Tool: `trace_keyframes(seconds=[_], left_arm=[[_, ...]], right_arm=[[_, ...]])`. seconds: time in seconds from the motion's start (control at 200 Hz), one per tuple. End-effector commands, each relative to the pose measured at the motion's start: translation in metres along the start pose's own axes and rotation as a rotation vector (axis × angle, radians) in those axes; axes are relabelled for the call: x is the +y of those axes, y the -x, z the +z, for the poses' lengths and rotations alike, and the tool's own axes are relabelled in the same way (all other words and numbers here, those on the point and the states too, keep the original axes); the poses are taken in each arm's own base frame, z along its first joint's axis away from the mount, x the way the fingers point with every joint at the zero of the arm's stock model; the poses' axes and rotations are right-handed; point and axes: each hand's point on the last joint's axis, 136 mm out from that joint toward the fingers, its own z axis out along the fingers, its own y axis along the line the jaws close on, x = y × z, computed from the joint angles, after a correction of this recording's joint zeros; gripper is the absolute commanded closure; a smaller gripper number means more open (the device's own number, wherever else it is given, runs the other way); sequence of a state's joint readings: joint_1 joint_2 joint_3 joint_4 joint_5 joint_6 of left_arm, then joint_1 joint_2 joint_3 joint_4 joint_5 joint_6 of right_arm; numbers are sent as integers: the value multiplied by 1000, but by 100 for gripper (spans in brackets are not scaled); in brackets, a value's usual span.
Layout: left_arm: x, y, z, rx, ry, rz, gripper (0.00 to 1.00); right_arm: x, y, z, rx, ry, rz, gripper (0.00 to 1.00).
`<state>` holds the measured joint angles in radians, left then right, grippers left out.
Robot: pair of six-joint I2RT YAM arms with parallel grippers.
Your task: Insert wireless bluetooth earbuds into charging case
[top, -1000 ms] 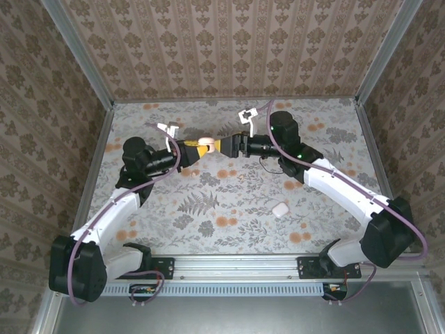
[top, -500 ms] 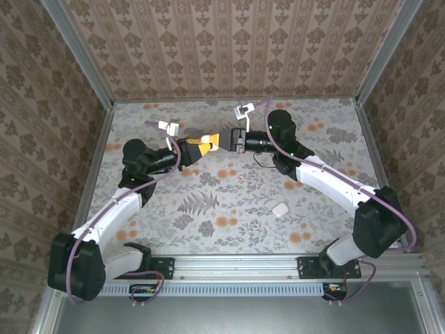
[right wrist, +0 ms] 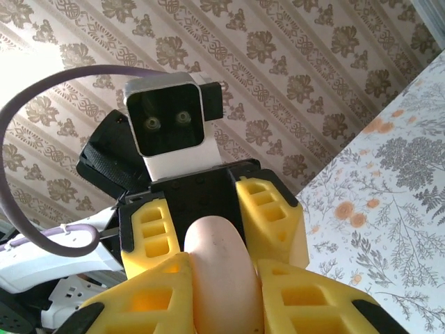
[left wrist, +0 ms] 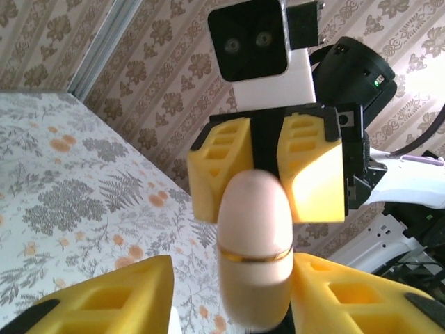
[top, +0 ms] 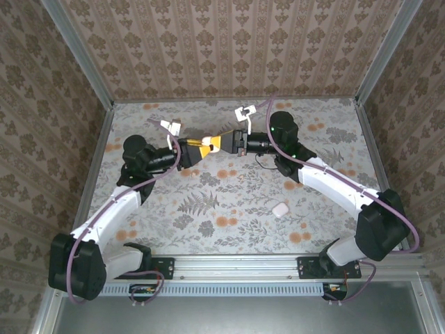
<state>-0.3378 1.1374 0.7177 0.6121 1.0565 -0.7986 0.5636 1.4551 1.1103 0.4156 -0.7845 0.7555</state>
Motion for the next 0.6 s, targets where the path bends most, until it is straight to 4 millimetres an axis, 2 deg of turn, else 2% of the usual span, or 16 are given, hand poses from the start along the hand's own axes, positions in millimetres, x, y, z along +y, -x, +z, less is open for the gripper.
trace_keyframes(seconds=[0.0, 0.11, 0.345, 0.47, 0.595], left_arm=[[-12, 4, -6, 26, -26, 31, 52], [-13, 3, -7, 36, -30, 30, 51], [-22, 4, -1, 50, -63, 55, 57], [-25, 7, 2, 47, -77, 65, 64], [-26, 9, 5, 41, -84, 68, 64]], right_arm=[[17, 7, -8, -32, 14, -72, 92], [17, 7, -7, -31, 17, -73, 93], [17, 4, -5, -14, 29, -65, 93], [18, 3, -4, -9, 34, -66, 92], [17, 2, -4, -1, 37, -62, 92]])
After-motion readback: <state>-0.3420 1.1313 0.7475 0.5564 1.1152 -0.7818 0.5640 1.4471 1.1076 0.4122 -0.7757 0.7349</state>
